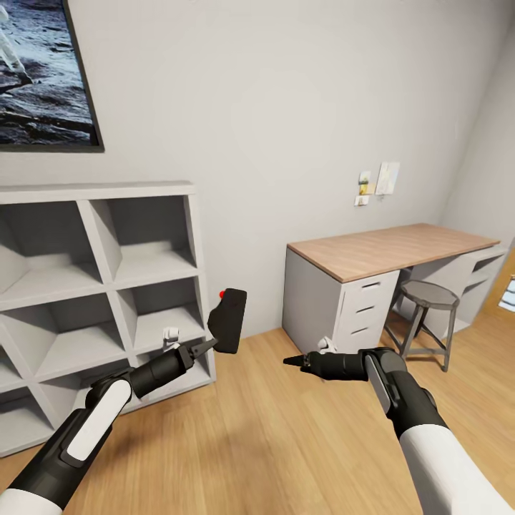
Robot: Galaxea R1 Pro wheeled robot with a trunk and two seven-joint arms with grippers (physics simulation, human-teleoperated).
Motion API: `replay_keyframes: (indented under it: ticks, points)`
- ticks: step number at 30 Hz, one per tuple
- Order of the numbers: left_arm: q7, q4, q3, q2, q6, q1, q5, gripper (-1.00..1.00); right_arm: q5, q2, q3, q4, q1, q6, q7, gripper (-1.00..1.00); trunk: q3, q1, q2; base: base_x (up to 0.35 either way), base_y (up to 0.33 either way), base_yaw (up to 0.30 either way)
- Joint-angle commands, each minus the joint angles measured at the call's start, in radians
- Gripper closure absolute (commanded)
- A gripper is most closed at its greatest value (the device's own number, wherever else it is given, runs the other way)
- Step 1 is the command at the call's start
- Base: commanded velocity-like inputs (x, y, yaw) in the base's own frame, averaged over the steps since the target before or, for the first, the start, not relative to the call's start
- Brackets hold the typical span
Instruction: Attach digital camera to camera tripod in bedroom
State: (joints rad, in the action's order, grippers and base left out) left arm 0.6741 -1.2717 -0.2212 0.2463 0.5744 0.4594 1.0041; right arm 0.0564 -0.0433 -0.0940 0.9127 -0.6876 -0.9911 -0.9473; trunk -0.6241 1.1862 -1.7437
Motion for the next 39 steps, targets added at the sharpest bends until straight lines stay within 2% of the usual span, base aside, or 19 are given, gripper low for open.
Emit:
replay_keyframes:
  ticks: [1,39]
  points:
    - [0.001,0.0,-0.001,0.001,0.006,0.001,0.008,1.0,0.005,0.0,-0.001,0.0,-0.001,-0.007,0.001,-1.0,0.002,-0.004,0.007,0.0,0.0,0.0]
    - [0.001,-0.002,-0.001,-0.001,0.005,0.001,0.005,1.0,0.005,0.003,0.0,-0.001,-0.001,-0.007,0.002,-1.0,0.121,-0.15,0.273,0.0,0.0,0.0]
